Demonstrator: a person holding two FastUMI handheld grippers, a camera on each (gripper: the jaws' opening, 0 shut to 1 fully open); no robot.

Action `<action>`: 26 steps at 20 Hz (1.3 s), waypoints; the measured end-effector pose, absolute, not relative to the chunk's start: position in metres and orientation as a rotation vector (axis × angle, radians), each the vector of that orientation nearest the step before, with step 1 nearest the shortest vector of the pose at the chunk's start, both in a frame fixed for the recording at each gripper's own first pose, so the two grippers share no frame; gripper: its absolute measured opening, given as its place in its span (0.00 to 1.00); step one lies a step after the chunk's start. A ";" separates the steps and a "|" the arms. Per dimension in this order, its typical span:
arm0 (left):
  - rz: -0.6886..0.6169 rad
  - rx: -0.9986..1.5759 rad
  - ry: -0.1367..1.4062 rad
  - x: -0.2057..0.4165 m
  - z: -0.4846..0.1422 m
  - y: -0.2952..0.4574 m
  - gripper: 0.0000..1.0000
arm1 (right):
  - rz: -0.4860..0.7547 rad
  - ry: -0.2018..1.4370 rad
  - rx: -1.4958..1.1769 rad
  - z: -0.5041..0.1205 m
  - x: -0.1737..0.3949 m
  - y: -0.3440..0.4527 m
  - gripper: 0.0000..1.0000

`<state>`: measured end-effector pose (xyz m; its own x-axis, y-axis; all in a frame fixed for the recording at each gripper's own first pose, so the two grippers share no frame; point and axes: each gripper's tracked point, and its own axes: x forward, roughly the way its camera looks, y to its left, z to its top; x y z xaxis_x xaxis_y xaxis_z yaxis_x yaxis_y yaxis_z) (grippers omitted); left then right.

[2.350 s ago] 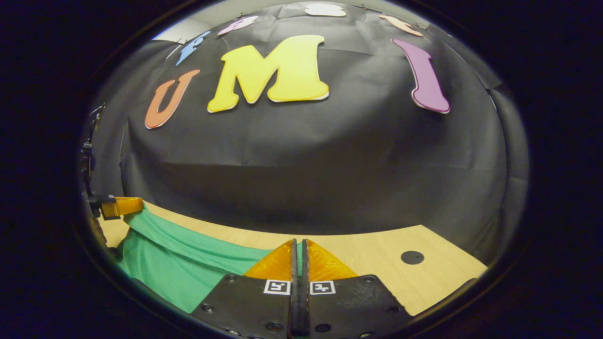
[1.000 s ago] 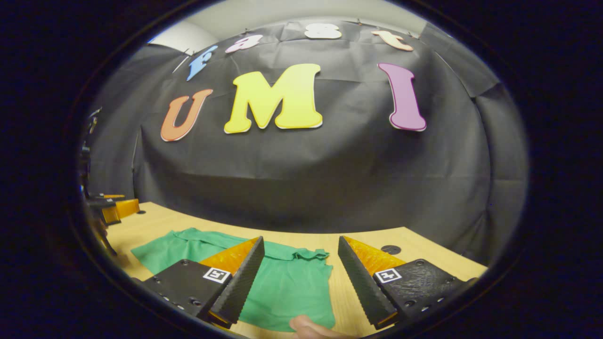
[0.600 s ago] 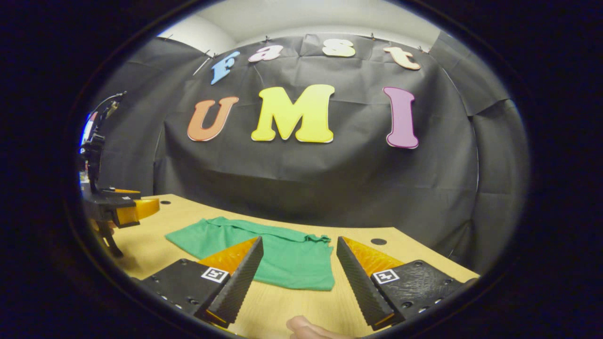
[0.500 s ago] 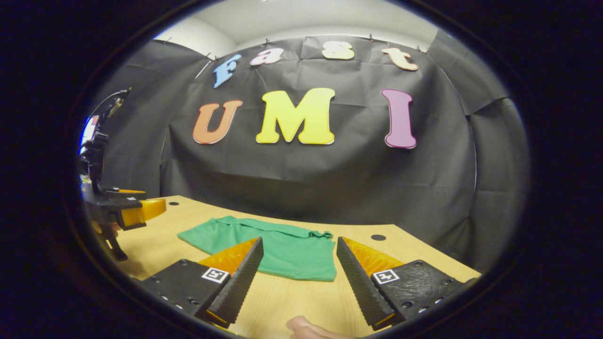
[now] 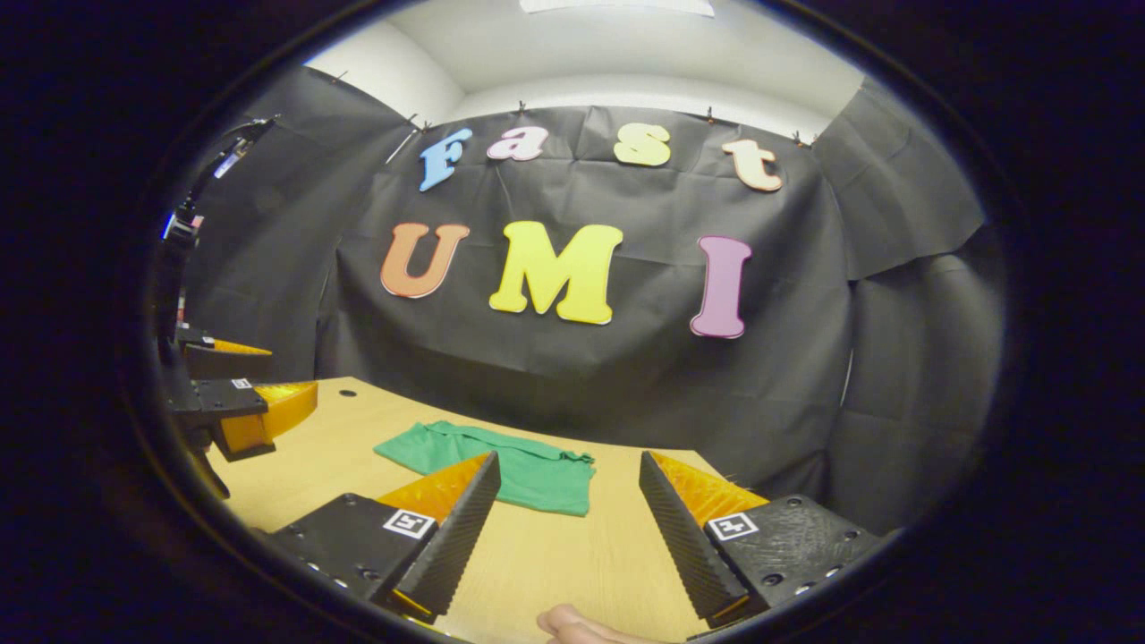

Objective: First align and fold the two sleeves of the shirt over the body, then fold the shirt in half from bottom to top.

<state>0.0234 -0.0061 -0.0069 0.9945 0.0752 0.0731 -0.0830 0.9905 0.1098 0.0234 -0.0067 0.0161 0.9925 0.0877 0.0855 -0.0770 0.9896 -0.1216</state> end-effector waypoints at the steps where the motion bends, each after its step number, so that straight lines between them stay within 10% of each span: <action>1: 0.066 0.102 -0.073 0.012 -0.005 -0.010 1.00 | 0.072 -0.087 -0.107 0.018 0.011 -0.008 0.95; 26: -0.009 0.021 -0.052 0.001 -0.021 -0.010 1.00 | 0.159 -0.105 -0.048 0.008 -0.020 0.008 0.95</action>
<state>0.0009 -0.0095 -0.0211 0.9986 -0.0095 0.0517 0.0084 0.9997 0.0208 -0.0200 0.0079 0.0082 0.9820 0.1601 0.1006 -0.1551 0.9863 -0.0561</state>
